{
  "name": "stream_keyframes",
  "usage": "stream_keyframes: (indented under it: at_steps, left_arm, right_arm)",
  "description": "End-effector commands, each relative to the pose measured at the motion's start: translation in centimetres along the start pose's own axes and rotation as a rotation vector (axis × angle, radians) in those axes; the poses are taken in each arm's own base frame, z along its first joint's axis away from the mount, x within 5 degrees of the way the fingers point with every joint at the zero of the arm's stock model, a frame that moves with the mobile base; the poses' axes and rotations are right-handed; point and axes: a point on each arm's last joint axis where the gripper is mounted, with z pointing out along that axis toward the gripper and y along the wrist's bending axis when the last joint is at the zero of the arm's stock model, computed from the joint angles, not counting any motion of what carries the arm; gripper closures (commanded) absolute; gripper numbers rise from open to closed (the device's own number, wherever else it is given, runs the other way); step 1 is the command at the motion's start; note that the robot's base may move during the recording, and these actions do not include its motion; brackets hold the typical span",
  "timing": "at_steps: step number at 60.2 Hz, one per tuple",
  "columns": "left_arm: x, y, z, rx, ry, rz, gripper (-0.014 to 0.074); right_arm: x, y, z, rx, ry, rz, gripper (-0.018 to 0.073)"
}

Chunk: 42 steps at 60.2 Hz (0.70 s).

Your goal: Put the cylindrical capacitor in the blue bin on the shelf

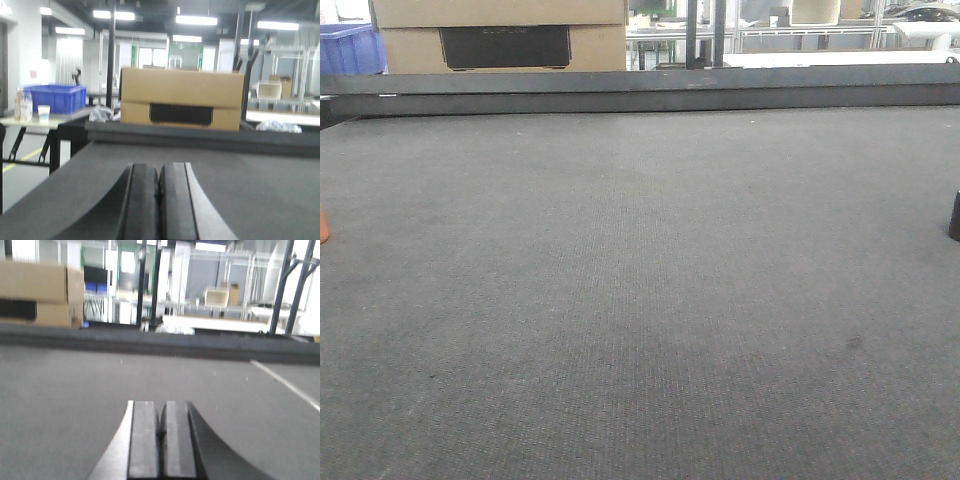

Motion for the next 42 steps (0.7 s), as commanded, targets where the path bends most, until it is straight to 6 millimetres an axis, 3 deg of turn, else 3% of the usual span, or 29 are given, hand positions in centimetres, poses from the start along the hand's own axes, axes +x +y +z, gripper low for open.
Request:
stream_keyframes:
  at_steps: [1, 13, 22, 31, 38, 42]
  left_arm:
    - [-2.3, -0.1, 0.0, 0.0, -0.056, -0.009, 0.0707]
    - [-7.8, -0.1, 0.3, -0.015, 0.06, 0.045, 0.0707]
    - [-10.0, -0.1, 1.9, -0.026, 0.17, 0.054, 0.0661]
    - [-10.8, -0.1, 4.0, -0.027, 0.232, 0.052, 0.0433]
    - [-10.6, -0.2, 5.3, -0.026, 0.288, 0.037, 0.0219]
    - [-10.4, -0.2, 5.6, -0.016, 0.303, 0.027, 0.0155]
  right_arm:
    - [-2.6, -0.1, -0.2, 0.005, -0.119, 0.014, 0.0721]
    - [-10.3, -0.1, -1.5, -0.011, -0.196, 0.013, 0.0721]
    - [-13.8, -0.1, -0.3, -0.012, -0.187, 0.013, 0.0721]
    - [-15.2, -0.1, 2.4, -0.014, -0.112, 0.013, 0.0721]
    - [-15.0, -0.1, 4.6, -0.015, -0.033, 0.013, 0.072]
    - [-14.4, -0.1, 5.8, -0.015, 0.015, 0.013, 0.0712]
